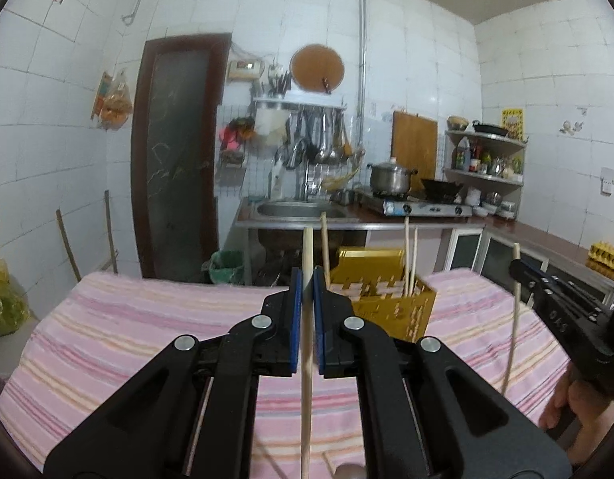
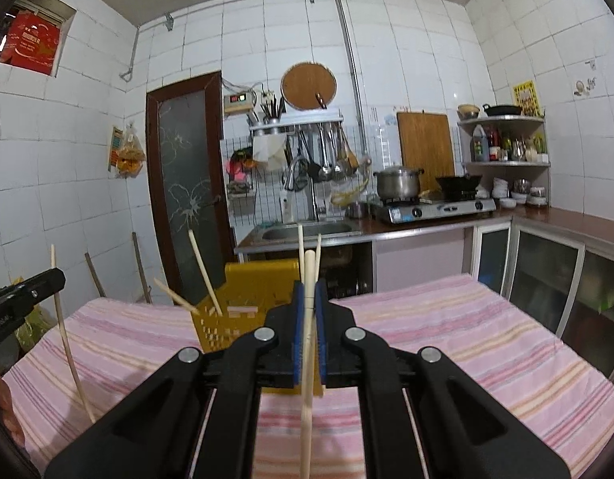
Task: Organize utensils
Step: 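Lift both held chopsticks and carry them over the yellow caddy, then open the left tool and the right tool, dropping chopsticks into the caddy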
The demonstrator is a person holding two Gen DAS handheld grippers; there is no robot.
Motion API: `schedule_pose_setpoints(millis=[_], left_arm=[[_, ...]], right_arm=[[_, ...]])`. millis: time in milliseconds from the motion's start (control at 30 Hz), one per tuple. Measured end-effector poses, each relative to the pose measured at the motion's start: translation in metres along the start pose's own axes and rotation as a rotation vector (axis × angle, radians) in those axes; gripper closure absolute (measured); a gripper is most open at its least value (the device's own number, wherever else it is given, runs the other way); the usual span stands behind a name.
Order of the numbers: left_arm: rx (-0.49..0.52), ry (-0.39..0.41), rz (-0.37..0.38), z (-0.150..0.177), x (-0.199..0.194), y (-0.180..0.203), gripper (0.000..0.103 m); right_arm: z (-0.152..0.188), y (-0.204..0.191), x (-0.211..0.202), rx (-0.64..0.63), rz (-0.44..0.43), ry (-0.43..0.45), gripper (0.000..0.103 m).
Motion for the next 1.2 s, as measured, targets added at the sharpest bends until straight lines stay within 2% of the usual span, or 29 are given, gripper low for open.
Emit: schedule_pose_setpoints(millis=[200,367,500,633,833,1067,1200], left_arm=[[-0.013,0.094,0.031,-0.053,0.011,0.019,0.099],[-0.084,0.171,0.065,-0.106,0.037,0.031,0.099],[-0.119,0.221,0.078,-0.126,0.064,0.045,0.099],[-0.116,0.213,0.079,-0.120,0.102,0.058,0.099],[-0.085,0.182,0.043,-0.089,0.155,0.068,0.099],[-0.044,0.105,0.025,-0.048,0.184,0.071,0.099],[-0.026,0.068,0.005,-0.039,0.188,0.068,0.099]], right_arm=[[-0.052,-0.005,0.020,-0.011,-0.014,0.091,0.097],[-0.100,-0.009,0.044,-0.022,-0.016,0.181,0.097],[-0.124,-0.006,0.064,-0.013,-0.017,0.237,0.097],[-0.128,-0.003,0.087,-0.005,-0.016,0.264,0.097],[-0.115,0.003,0.127,0.002,-0.020,0.265,0.097],[-0.070,0.011,0.156,-0.044,-0.021,0.190,0.097],[-0.055,0.012,0.161,-0.065,-0.031,0.134,0.097]])
Point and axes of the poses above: each gripper's, at about its wrist camera, not at the fingertips, and x roughly the way its jaws point, y to its right, z to its underside, the point moved 8 cm from there along x, roughly the way its jaws point, and after that the axes turned 8 degrees about -z, right-handed, at the moved point
